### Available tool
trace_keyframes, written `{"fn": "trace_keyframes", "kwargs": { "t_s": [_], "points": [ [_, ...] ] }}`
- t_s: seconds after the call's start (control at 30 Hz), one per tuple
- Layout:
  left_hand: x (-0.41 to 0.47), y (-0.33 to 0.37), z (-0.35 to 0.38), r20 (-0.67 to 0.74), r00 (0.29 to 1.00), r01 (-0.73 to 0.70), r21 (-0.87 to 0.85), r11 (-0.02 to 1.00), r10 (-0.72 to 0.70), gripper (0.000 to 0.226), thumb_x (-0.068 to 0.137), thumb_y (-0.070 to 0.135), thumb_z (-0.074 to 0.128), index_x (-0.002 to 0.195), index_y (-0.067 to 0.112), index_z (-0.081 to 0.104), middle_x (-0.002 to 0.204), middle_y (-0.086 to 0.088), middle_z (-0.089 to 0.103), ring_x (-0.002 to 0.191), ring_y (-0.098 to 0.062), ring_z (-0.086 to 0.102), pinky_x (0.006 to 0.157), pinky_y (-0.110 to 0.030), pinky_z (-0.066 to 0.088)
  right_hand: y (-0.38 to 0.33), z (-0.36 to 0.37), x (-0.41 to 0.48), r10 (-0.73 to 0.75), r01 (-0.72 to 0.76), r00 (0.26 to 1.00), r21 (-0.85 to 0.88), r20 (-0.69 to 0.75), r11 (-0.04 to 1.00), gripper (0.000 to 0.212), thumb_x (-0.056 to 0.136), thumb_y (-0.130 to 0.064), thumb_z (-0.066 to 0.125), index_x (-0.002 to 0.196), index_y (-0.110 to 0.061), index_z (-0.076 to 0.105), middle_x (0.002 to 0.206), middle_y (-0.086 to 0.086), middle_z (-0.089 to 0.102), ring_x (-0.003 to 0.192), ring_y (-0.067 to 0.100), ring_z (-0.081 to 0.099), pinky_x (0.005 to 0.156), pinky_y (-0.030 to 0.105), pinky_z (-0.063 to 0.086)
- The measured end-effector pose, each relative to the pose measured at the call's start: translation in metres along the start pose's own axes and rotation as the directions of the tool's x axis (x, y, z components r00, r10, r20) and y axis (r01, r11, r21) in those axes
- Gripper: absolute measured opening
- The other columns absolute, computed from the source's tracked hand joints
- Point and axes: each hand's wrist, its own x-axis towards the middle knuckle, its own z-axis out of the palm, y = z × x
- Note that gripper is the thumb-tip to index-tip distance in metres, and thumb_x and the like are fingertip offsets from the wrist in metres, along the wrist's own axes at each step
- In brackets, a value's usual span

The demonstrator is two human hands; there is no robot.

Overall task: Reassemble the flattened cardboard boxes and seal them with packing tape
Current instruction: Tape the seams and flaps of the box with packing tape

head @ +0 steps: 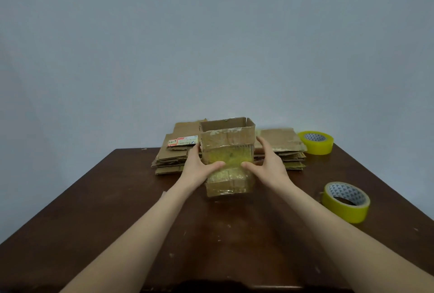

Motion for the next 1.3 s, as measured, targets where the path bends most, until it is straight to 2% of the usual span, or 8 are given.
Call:
{"fn": "trace_keyframes", "kwargs": {
  "t_s": [0.23,0.43,0.53,0.73,0.87,0.93,1.13,1.3],
  "points": [
    [0.004,-0.024,0.007,0.136,0.990,-0.044,0.061,0.997,0.035,0.078,0.076,0.022,0.079,0.141,0.021,0.034,0.120,0.010,0.055,0.110,-0.009,0.055,0.081,-0.014,0.046,0.017,0.008,-0.003,-0.168,0.168,0.986,-0.009,0.002,0.986,0.095,0.081,-0.030,0.075,0.152,-0.037,0.013,0.155,-0.010,0.030,0.140,0.011,0.032,0.107,0.033,0.037],
    [0.008,-0.030,0.002,0.061,0.992,-0.108,-0.100,0.989,0.114,0.105,0.063,0.054,0.078,0.148,0.043,0.019,0.146,0.011,0.041,0.132,-0.008,0.042,0.108,-0.040,0.041,0.026,0.012,0.009,-0.239,0.241,0.969,-0.016,0.065,0.970,0.091,0.085,-0.025,0.071,0.150,-0.044,0.011,0.155,-0.010,0.031,0.134,0.014,0.041,0.107,0.038,0.040],
    [0.005,-0.019,0.003,-0.037,0.978,-0.208,-0.106,0.972,0.205,0.083,0.066,0.052,0.074,0.138,0.054,0.031,0.148,0.015,0.032,0.137,-0.006,0.034,0.112,-0.041,0.035,0.027,0.014,0.010,-0.245,0.248,0.965,-0.021,0.089,0.969,0.087,0.086,-0.022,0.068,0.147,-0.051,0.013,0.152,-0.011,0.037,0.105,0.016,0.051,0.092,0.038,0.046],
    [0.003,-0.018,0.010,-0.030,0.980,-0.198,-0.068,0.978,0.196,0.039,0.085,0.033,0.068,0.114,0.051,0.048,0.139,0.009,0.049,0.125,-0.009,0.048,0.106,-0.041,0.042,0.023,0.015,0.008,-0.208,0.223,0.965,-0.085,0.157,0.971,0.034,0.093,-0.032,0.059,0.127,-0.031,0.057,0.145,-0.015,0.038,0.104,0.008,0.053,0.092,0.038,0.047],
    [0.005,-0.014,0.007,-0.065,0.983,-0.176,-0.086,0.981,0.171,0.017,0.092,0.032,0.059,0.106,0.023,0.063,0.112,0.001,0.061,0.109,-0.018,0.057,0.095,-0.028,0.046,0.020,0.009,0.012,-0.174,0.172,0.968,0.025,0.183,0.985,0.033,0.099,-0.043,0.044,0.120,-0.028,0.064,0.142,-0.010,0.043,0.123,0.009,0.047,0.103,0.037,0.039],
    [0.006,-0.009,0.007,-0.125,0.978,-0.171,-0.022,0.985,0.167,0.020,0.091,0.032,0.061,0.104,0.016,0.060,0.106,0.002,0.056,0.107,-0.022,0.054,0.081,-0.014,0.040,0.018,0.008,0.015,-0.142,0.143,0.978,0.003,0.153,0.990,0.029,0.098,-0.041,0.047,0.119,-0.027,0.062,0.135,-0.009,0.050,0.121,0.011,0.048,0.098,0.033,0.039],
    [0.025,0.002,-0.008,-0.038,0.994,-0.097,0.062,0.993,0.099,0.096,0.081,0.029,0.069,0.151,0.036,0.004,0.139,0.015,0.032,0.093,-0.008,0.052,0.084,-0.026,0.042,0.014,0.005,0.022,-0.022,0.000,0.989,0.150,0.145,0.989,0.084,0.085,-0.044,0.066,0.152,-0.025,0.019,0.131,-0.006,0.046,0.111,0.022,0.055,0.092,0.039,0.047],
    [0.024,0.001,-0.008,0.067,0.962,-0.273,0.252,0.928,0.265,0.036,0.091,0.022,0.056,0.126,0.030,0.057,0.129,0.012,0.053,0.123,-0.009,0.046,0.098,-0.027,0.037,0.001,-0.001,0.034,-0.123,0.124,0.963,0.009,0.241,0.992,0.070,0.088,-0.031,0.064,0.149,-0.027,0.030,0.158,-0.003,0.021,0.142,0.017,0.027,0.115,0.039,0.027]
  ]
}}
